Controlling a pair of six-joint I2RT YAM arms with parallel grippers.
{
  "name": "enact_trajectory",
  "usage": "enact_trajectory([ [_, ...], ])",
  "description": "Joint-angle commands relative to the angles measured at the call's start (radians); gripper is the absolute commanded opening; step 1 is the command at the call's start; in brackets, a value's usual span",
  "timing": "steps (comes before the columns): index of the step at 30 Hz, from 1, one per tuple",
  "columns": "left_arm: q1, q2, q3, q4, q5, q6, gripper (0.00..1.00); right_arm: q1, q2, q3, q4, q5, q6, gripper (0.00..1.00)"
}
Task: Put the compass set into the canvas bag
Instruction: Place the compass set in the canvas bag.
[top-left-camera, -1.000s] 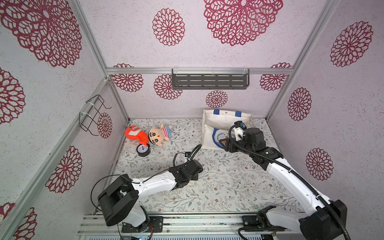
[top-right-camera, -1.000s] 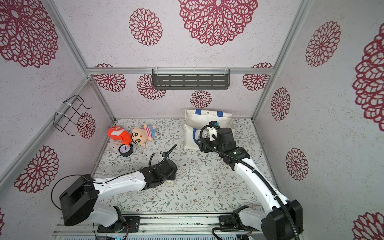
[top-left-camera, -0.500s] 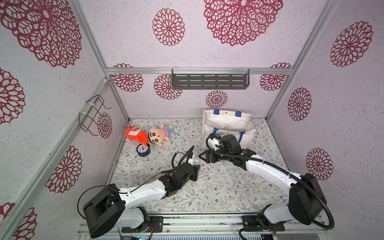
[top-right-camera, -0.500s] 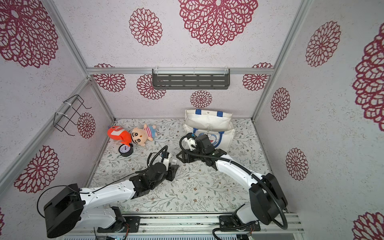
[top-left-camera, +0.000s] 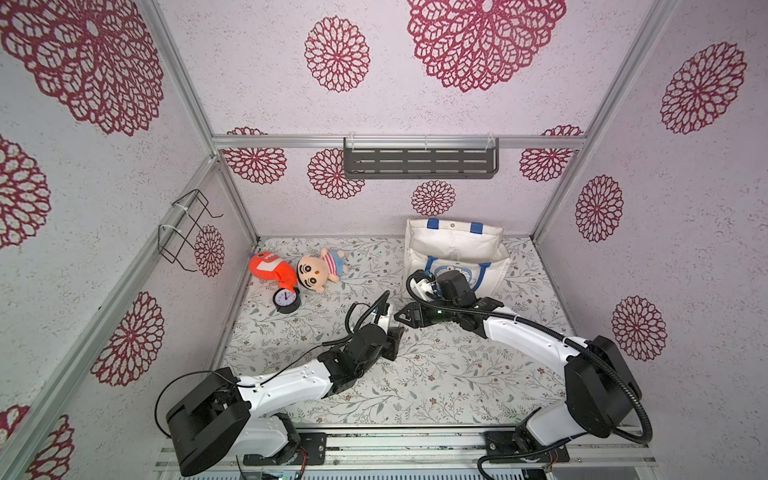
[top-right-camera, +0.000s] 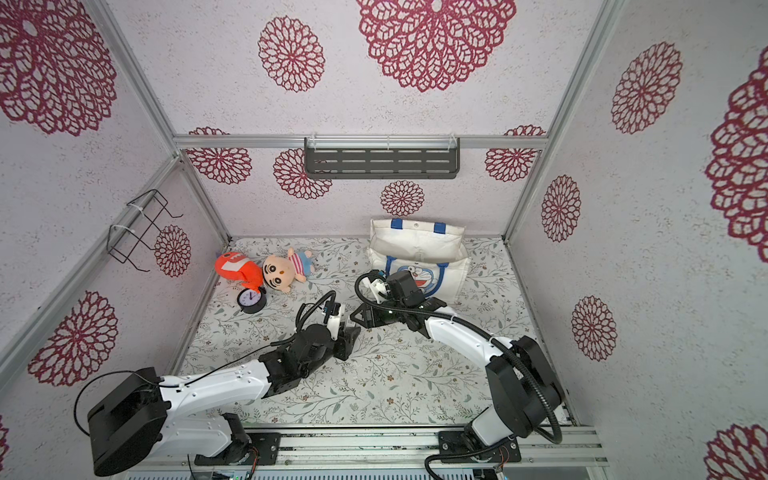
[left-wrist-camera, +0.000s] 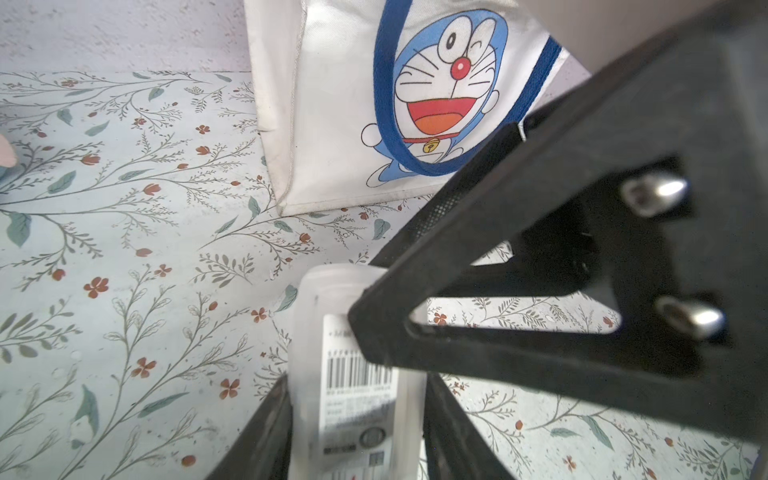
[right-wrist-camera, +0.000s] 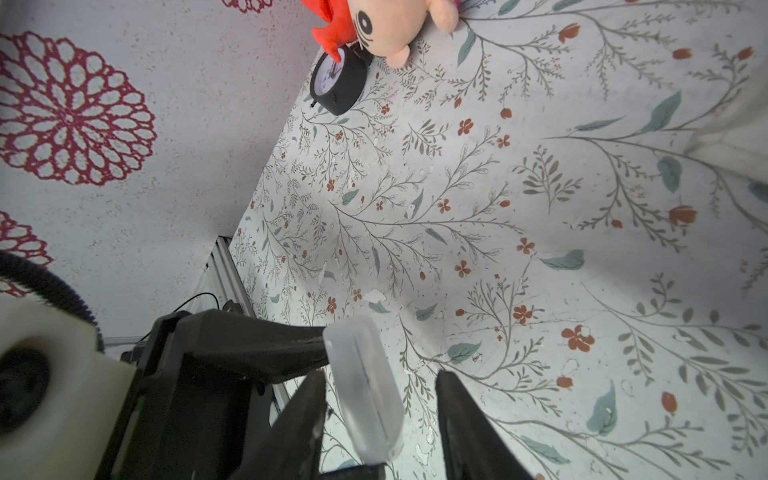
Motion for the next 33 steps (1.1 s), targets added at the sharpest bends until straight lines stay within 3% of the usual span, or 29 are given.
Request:
enact_trajectory([
  [1, 0.004, -0.017, -0.002, 0.045, 0.007, 0.035, 0.38, 0.005, -0.001, 0.019, 0.029, -0.044, 0.012, 0.4],
  [5, 0.003, -0.02, 0.0, 0.045, 0.01, 0.041, 0.38, 0.008, 0.004, 0.019, 0.034, -0.063, 0.023, 0.37],
  [9, 0.003, -0.022, 0.0, 0.044, 0.013, 0.04, 0.37, 0.017, -0.007, 0.019, 0.017, -0.065, 0.009, 0.45],
  [13, 0.003, -0.026, 0.002, 0.043, 0.018, 0.044, 0.37, 0.023, 0.0, 0.021, -0.005, -0.064, -0.004, 0.44],
  [19, 0.003, -0.039, 0.003, 0.038, 0.018, 0.048, 0.37, 0.025, 0.007, 0.03, -0.008, -0.06, -0.007, 0.29],
  [23, 0.002, -0.045, 0.006, 0.029, 0.023, 0.051, 0.4, 0.025, -0.007, 0.03, -0.012, -0.033, -0.007, 0.14],
  [25, 0.003, -0.048, 0.009, 0.027, 0.026, 0.052, 0.45, 0.024, -0.016, 0.028, -0.011, -0.014, -0.004, 0.07],
  [28, 0.002, -0.058, 0.012, 0.011, 0.042, 0.051, 0.67, 0.021, -0.04, 0.039, -0.037, 0.038, -0.019, 0.0],
  [31, 0.002, -0.089, 0.005, -0.001, 0.08, 0.045, 0.84, -0.001, -0.084, 0.077, -0.108, 0.137, -0.052, 0.0],
  [33, 0.003, -0.111, -0.001, 0.002, 0.103, 0.042, 0.88, -0.026, -0.117, 0.127, -0.174, 0.192, -0.084, 0.0],
])
